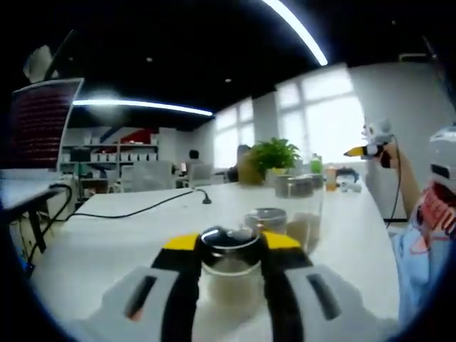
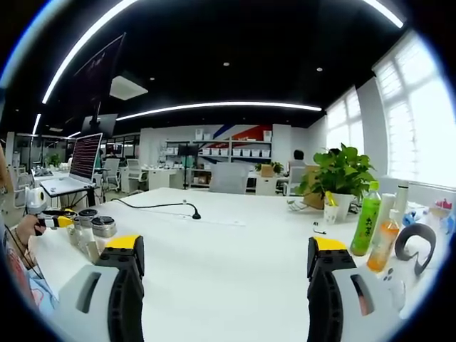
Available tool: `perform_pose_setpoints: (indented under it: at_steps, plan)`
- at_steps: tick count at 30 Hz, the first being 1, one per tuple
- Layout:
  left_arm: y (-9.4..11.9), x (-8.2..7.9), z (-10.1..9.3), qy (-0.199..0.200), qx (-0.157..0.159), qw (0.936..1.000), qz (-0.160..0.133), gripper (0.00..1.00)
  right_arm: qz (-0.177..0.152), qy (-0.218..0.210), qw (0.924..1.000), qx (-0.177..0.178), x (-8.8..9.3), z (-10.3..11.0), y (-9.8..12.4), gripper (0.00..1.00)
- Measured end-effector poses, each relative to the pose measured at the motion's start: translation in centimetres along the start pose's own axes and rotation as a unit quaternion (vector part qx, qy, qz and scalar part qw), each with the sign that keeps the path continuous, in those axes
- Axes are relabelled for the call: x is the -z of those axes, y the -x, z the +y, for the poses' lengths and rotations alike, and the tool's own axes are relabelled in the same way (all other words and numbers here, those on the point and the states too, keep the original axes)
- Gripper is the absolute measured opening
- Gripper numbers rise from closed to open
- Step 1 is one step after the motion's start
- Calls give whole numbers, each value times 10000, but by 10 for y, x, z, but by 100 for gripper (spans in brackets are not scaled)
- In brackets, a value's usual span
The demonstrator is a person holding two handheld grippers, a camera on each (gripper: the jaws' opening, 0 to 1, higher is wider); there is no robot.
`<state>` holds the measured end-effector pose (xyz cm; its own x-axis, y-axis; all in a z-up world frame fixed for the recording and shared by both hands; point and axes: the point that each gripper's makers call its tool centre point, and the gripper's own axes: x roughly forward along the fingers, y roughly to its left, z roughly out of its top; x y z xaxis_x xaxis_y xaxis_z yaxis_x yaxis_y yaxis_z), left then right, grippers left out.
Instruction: Rotate the seasoning bottle until the label or dispensing opening points toward the visible target arrow and the bottle remains upright within the marked orientation range
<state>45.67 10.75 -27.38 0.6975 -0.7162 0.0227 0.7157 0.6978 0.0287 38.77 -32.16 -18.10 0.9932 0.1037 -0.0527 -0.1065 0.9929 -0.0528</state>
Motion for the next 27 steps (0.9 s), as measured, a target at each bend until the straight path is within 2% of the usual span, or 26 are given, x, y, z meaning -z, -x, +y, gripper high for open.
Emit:
perform_pose_setpoints:
  at_steps: [8, 11, 27]
  plan:
    - [0, 0, -1, -1, 267, 9996, 15, 34, -45, -2, 10000, 75, -2, -6, 4, 99]
    - [-1, 0, -3, 5, 567, 9983, 104, 34, -23, 58, 9999, 104, -3, -8, 5, 98]
    - [-2, 1, -8, 78, 1298, 9914, 159, 34, -1, 11, 10000, 84, -1, -11, 4, 98]
